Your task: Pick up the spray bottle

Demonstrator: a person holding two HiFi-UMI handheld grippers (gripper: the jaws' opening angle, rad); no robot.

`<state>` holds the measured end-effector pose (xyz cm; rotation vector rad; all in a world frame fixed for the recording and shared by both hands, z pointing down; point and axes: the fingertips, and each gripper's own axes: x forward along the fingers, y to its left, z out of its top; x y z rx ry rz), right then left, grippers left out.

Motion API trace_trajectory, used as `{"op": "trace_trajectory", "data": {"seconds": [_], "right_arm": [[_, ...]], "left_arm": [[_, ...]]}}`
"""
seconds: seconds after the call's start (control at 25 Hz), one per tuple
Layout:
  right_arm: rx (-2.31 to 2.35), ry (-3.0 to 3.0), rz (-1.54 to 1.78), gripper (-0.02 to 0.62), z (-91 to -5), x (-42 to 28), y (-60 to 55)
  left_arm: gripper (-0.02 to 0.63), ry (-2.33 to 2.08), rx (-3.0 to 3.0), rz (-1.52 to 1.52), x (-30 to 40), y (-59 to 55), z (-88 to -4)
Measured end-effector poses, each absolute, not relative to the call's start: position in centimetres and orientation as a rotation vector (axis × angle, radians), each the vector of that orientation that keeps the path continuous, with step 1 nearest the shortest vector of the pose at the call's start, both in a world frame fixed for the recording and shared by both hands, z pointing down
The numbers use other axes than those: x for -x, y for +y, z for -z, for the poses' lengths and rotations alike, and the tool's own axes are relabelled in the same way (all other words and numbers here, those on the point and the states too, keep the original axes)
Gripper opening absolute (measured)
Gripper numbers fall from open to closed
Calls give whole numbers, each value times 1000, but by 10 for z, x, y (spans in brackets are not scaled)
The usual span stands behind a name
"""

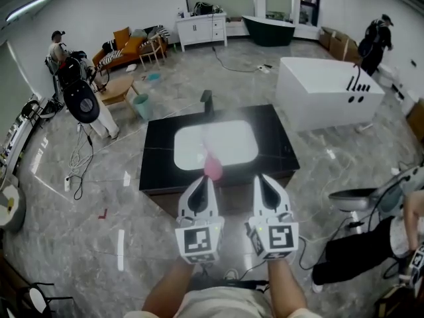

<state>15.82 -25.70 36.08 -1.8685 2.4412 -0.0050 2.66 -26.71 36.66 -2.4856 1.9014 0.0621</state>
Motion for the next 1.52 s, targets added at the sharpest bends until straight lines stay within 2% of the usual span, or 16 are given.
{"op": "trace_trajectory", "data": {"seconds": [0.44,1.12,1.32,1.52], "right_arm": [[1819,2491,-30,3,-378,-133,-301],[1854,2642,67,6,-428,-50,-402],[1864,2697,125,45,-449,-35,-419],[1840,2758,158,115,-474,-24,-436]], "left_arm": [[2,1929,2496,-74,-3,-312,-385],[2,1948,2541,-80,62,-403,-414],[2,1926,2560,-73,65,-418,-420],[2,1922,2580,-70,71,-425,-425]]}}
